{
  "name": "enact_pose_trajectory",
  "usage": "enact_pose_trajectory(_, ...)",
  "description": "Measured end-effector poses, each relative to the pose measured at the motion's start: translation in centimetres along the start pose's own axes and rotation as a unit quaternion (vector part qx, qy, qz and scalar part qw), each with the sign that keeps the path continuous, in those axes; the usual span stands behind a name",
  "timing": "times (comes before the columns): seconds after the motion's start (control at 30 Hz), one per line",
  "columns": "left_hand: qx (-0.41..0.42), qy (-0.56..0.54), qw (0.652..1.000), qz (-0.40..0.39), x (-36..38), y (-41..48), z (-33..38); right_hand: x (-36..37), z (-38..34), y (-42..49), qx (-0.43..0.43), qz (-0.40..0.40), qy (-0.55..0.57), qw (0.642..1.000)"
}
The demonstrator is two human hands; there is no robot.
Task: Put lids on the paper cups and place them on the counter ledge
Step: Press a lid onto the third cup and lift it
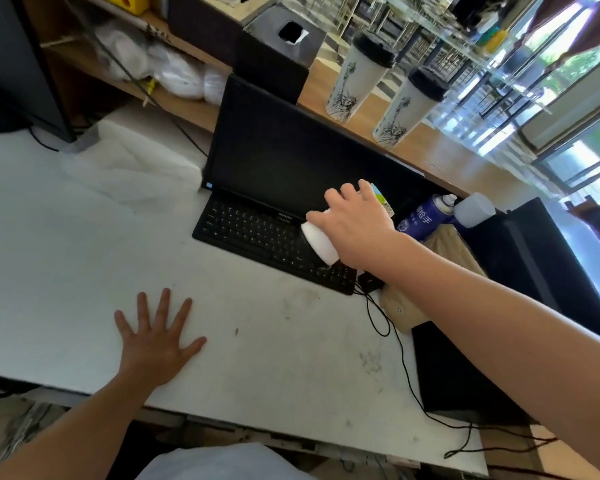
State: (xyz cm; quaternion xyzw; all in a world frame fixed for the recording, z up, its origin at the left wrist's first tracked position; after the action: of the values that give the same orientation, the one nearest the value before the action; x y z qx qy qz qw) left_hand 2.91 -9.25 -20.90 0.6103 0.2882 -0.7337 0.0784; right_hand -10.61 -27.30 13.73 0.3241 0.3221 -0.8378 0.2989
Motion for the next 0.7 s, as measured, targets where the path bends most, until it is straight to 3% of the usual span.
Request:
enact_pose_trajectory(0.13,-0.002,-0.007,1.0,-0.03,-0.2,0.3,0.2,1.0,3.6,-1.5,0.048,0.019,0.153,0.987)
enact_pose_trajectory(0.2,-0.008,-0.009,0.998,-0.058,-0.3,0.3,0.5,2.0,5.1,-2.1,0.082,0.021,0.315,0.945)
enact_pose_trajectory(0.33,-0.046,-0.067,0.992,-0.098,-2.3,0.4,1.1,4.6,4.8,-2.6,0.1,0.014,0.63,0.77)
enact_pose_trajectory(0.43,-0.028,-0.176,0.982,-0.062,-7.1,0.8,4.4,7.1,3.3,-2.0,0.118,0.03,0.748,0.652)
enact_pose_trajectory(0.57,0.107,-0.398,0.911,0.015,-16.3,0.1,10.6,10.5,0.2,-0.7,0.133,0.037,0.852,0.506)
enact_pose_trajectory(0.7,0.154,-0.5,0.852,-0.026,-21.3,-1.1,14.4,12.2,-2.0,-0.5,0.112,0.05,0.913,0.39)
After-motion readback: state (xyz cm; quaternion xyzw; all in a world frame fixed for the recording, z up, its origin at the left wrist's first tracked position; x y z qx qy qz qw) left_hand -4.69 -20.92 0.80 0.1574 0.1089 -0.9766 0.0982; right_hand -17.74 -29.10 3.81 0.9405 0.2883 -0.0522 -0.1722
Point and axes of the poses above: each hand's wrist, its own y-axis towards the middle knuckle, its own x-axis out of the palm, z = x × y, the point moved 10 cm from there along y, towards the middle knuckle, and after that the axes turned 4 degrees about y, right-handed, at the moved point
